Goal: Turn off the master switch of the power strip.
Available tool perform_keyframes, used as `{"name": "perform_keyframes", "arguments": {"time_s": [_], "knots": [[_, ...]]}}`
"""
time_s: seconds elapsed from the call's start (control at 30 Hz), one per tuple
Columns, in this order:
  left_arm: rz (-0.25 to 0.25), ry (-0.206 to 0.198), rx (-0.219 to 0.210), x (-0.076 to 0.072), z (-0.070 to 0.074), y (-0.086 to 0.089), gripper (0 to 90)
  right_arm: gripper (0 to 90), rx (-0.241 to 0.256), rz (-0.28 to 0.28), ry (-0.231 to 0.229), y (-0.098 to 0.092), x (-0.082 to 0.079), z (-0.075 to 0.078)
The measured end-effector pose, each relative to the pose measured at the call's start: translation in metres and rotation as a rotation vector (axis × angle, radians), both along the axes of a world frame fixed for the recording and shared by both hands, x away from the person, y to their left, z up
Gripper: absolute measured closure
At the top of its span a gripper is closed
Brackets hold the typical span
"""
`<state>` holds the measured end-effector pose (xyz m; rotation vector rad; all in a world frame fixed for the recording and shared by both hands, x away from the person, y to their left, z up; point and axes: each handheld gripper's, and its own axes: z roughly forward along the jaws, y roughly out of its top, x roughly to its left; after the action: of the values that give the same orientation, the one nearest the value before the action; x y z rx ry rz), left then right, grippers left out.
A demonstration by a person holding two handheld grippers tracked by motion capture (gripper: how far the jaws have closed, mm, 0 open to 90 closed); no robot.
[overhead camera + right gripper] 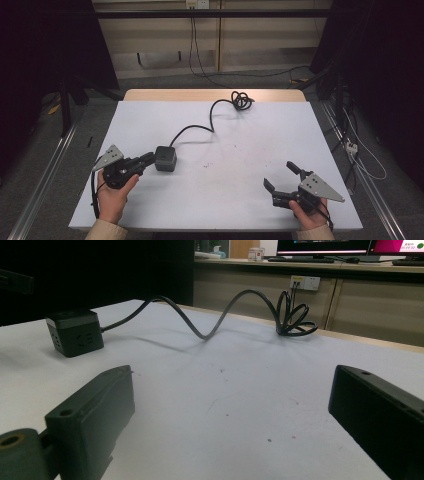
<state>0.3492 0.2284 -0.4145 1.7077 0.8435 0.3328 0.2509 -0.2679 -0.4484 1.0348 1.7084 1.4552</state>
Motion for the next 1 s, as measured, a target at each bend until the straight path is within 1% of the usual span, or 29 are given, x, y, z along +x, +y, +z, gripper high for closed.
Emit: {"name": "perform_keyframes", "arguments": {"time_s": [0.07,0.2,0.23,0.27,0.37,0.4,0.47,0.5,0.6,0.67,0.73,0.8,1.0], "knots": [[0.004,0.003,-0.012,0.002,-0.001,0.001,84.7,4.1,0.001,0.000,0.000,0.000,0.000,0.000],[0.007,0.001,-0.017,0.004,-0.001,0.001,87.4,4.1,0.001,0.000,0.002,0.000,0.000,0.000],[0.007,0.001,-0.007,0.006,0.000,0.001,87.6,4.1,0.002,0.000,0.002,0.000,0.000,0.000],[0.005,-0.002,-0.010,0.006,0.000,0.001,87.9,4.1,0.001,0.001,0.003,0.000,0.000,0.000],[0.003,0.000,-0.002,0.008,0.001,0.001,88.5,4.1,0.002,0.002,0.005,0.000,0.000,0.000],[-0.012,0.005,-0.007,0.009,0.000,0.000,88.8,4.1,0.002,0.002,0.006,0.000,0.000,0.000],[-0.012,-0.001,0.005,0.009,0.001,-0.001,88.9,4.1,0.004,0.001,0.005,0.000,0.000,0.000],[-0.019,-0.001,0.004,0.010,0.001,-0.002,88.9,4.1,0.003,0.003,0.005,0.000,0.000,0.000],[-0.016,-0.003,0.012,0.010,0.001,-0.003,88.9,4.1,0.003,0.003,0.005,0.000,0.000,0.000],[-0.019,0.003,0.013,0.011,0.001,-0.005,88.8,4.1,0.004,0.001,0.004,0.000,0.000,0.000],[-0.013,0.008,0.026,0.012,0.000,-0.006,88.8,4.1,0.004,0.002,0.005,0.000,0.000,0.000],[-0.014,0.012,0.023,0.012,0.000,-0.006,89.0,4.1,0.003,0.003,0.005,0.000,0.000,0.000],[-0.012,0.009,0.031,0.014,0.000,-0.007,90.0,4.0,0.002,0.004,0.007,0.000,0.001,0.000]]}}
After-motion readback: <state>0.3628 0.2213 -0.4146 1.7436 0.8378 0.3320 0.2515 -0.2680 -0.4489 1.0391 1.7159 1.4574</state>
